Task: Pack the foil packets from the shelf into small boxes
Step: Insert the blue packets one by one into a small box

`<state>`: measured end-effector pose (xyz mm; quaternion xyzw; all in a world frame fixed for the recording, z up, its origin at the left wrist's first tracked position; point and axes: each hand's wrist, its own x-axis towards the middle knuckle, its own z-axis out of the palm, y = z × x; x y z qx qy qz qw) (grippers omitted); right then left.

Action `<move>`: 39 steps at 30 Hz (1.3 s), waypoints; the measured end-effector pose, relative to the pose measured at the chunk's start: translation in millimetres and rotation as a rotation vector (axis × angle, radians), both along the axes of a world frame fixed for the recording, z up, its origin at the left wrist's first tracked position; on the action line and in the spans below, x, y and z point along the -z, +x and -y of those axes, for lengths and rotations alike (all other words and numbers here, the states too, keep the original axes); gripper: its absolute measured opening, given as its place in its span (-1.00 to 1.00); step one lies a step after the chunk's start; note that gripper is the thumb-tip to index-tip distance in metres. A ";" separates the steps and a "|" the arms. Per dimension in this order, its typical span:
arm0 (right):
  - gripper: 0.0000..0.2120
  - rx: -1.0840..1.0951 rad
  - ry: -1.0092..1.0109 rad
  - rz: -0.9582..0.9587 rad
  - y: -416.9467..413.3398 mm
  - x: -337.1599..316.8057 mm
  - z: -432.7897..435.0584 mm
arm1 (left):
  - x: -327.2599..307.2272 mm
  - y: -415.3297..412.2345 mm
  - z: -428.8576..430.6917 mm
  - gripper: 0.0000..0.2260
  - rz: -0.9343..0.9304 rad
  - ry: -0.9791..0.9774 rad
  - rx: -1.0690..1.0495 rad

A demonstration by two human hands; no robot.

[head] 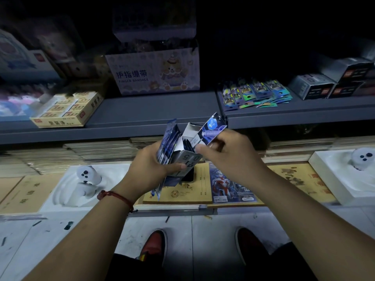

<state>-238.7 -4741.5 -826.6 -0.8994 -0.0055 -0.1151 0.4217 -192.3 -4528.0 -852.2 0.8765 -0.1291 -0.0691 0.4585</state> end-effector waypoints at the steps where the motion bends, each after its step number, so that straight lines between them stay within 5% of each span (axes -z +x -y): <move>1: -0.79 0.031 0.039 0.028 -0.4 -2.8 -1.6 | 0.5 0.0 -0.4 -0.70 0.002 0.006 0.001; 4: -0.85 0.136 0.179 0.243 0.0 -10.9 -3.3 | 1.3 0.0 -2.3 -0.68 0.012 0.022 -0.008; 7: -0.86 0.176 0.103 0.346 1.8 -7.7 -0.8 | 1.5 0.5 -2.1 -0.68 0.026 0.041 -0.005; 15: -0.89 0.004 -0.198 0.174 1.3 9.2 -11.7 | -0.1 -4.8 5.3 -0.62 0.125 0.167 0.102; 39: -0.86 -0.012 -0.161 0.132 1.6 4.1 -10.5 | -1.1 -5.7 6.4 -0.60 0.161 0.173 0.116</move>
